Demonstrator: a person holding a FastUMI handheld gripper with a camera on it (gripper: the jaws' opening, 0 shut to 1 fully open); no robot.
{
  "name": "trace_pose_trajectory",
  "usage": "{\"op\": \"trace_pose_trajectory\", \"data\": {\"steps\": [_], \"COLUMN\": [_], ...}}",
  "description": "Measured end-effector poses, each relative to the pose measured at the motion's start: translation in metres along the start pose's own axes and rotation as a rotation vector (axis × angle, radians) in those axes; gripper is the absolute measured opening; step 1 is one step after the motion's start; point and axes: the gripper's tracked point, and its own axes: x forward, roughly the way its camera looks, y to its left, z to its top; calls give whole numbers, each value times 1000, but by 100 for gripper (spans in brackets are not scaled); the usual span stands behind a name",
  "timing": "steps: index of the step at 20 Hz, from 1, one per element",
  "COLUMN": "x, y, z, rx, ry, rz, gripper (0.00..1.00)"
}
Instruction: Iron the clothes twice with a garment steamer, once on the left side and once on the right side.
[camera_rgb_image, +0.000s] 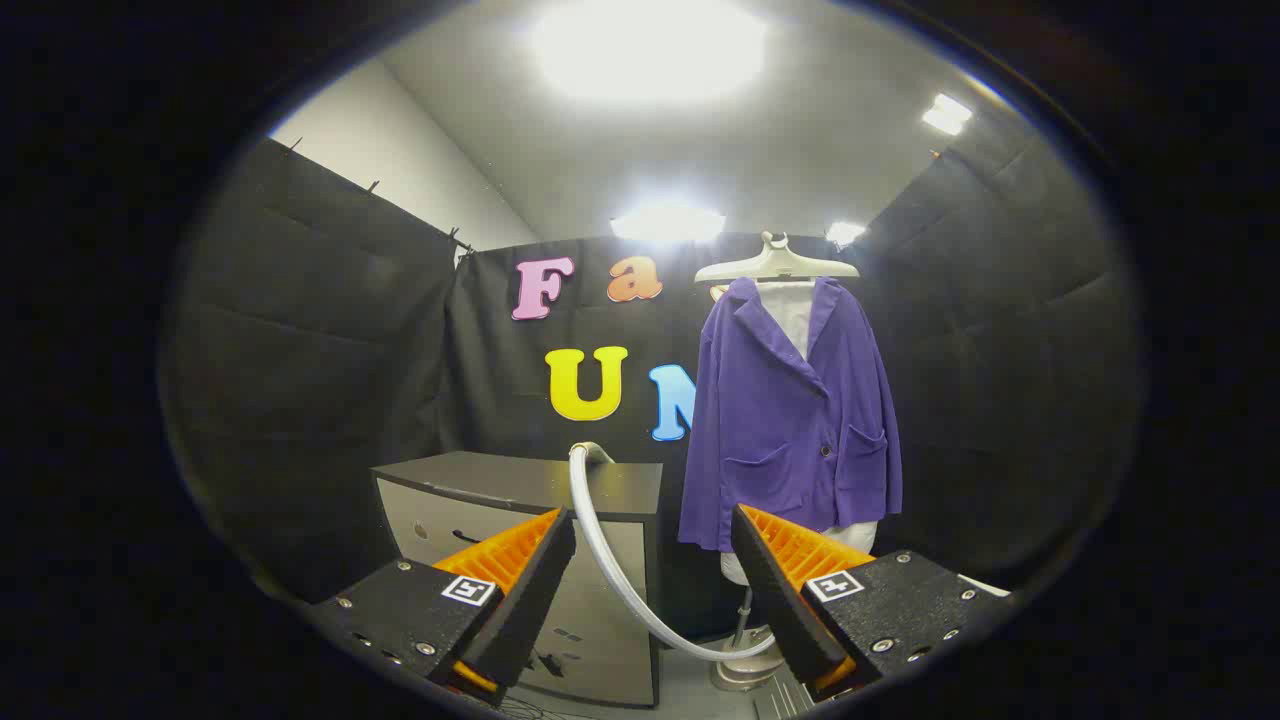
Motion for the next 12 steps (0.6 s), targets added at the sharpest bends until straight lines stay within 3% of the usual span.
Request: {"op": "trace_pose_trajectory", "data": {"steps": [12], "x": [2], "y": [0], "z": [-1], "rx": [2], "ry": [-4], "rz": [15], "gripper": [96]}}
